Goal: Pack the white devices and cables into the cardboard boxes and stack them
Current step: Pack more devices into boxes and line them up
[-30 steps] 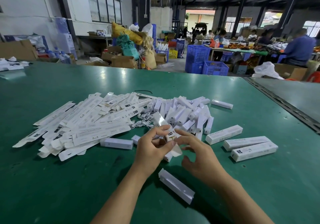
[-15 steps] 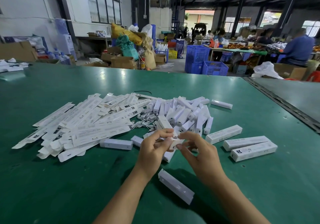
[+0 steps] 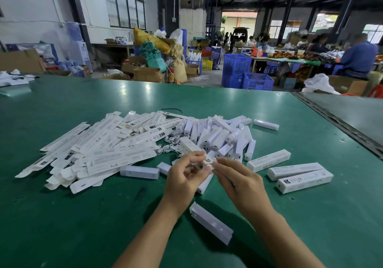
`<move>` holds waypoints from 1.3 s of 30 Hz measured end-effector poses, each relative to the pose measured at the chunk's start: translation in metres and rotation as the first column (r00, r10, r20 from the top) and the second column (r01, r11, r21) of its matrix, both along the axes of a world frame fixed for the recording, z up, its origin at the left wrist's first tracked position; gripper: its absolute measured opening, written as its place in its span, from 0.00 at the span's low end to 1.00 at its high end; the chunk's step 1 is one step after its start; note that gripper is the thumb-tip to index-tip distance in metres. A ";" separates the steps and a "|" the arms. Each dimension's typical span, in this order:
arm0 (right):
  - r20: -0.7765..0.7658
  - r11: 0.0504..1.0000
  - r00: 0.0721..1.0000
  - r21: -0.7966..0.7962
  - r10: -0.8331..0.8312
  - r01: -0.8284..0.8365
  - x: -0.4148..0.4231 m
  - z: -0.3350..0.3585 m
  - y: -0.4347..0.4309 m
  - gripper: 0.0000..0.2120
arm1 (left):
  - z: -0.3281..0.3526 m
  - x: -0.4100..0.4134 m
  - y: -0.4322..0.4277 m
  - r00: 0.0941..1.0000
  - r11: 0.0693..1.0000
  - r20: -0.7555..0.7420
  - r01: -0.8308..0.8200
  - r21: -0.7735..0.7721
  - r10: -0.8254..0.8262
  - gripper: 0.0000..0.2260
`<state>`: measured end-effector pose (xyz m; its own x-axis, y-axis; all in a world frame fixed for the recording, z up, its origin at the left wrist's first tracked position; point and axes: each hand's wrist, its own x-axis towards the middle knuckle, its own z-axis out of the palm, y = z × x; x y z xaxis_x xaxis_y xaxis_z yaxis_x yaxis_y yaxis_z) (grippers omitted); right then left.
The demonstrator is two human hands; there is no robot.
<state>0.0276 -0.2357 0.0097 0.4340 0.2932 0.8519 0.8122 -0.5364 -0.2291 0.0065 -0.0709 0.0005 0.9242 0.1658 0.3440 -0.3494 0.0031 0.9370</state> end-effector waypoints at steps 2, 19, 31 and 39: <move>-0.010 1.000 1.000 -0.027 0.007 -0.007 -0.001 0.001 -0.001 0.08 | 0.000 0.000 0.000 1.000 0.999 -0.005 -0.001 0.035 0.001 0.13; -0.147 0.996 0.986 0.005 0.084 -0.085 -0.001 0.006 0.000 0.07 | 0.000 0.001 0.005 1.000 0.977 0.000 -0.004 0.212 0.004 0.10; -0.279 0.972 0.933 0.134 0.226 -0.195 -0.004 0.004 -0.004 0.03 | 0.010 -0.006 0.003 0.994 0.991 0.036 0.100 0.085 -0.104 0.09; -0.541 0.892 0.731 0.399 0.416 -0.212 -0.004 0.007 -0.001 0.06 | 0.013 -0.011 0.001 0.980 0.985 0.100 0.174 0.002 -0.174 0.06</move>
<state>0.0240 -0.2370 0.0168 0.8072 0.2914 0.5133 0.5594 -0.1002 -0.8228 -0.0044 -0.0702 0.0138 0.9003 0.0079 0.4351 -0.4344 0.0779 0.8974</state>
